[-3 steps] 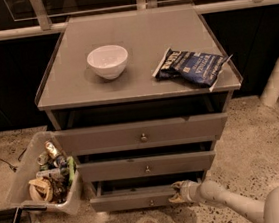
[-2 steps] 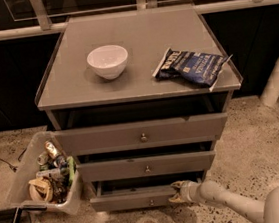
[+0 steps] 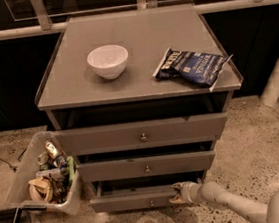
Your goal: Open bottom drawer
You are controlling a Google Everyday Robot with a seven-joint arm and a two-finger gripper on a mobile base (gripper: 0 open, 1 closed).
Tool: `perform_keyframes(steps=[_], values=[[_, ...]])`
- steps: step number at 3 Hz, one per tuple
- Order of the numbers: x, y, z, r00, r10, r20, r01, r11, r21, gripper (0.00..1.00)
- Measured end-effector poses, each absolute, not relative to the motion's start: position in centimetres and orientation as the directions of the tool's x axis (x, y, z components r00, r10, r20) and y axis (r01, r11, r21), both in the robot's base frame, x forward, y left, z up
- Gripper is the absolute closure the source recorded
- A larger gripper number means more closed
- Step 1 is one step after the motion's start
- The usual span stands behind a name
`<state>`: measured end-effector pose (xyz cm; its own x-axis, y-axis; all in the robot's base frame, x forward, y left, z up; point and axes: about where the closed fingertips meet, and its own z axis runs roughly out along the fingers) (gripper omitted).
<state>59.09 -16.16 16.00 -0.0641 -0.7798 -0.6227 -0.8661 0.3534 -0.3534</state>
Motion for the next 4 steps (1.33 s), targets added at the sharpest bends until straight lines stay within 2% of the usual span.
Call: perform_keyframes(steps=[4], values=[[55.4, -16.4, 16.0, -0.060, -0.774, -0.630, -0.876, 0.344, -0.339, 1.00]])
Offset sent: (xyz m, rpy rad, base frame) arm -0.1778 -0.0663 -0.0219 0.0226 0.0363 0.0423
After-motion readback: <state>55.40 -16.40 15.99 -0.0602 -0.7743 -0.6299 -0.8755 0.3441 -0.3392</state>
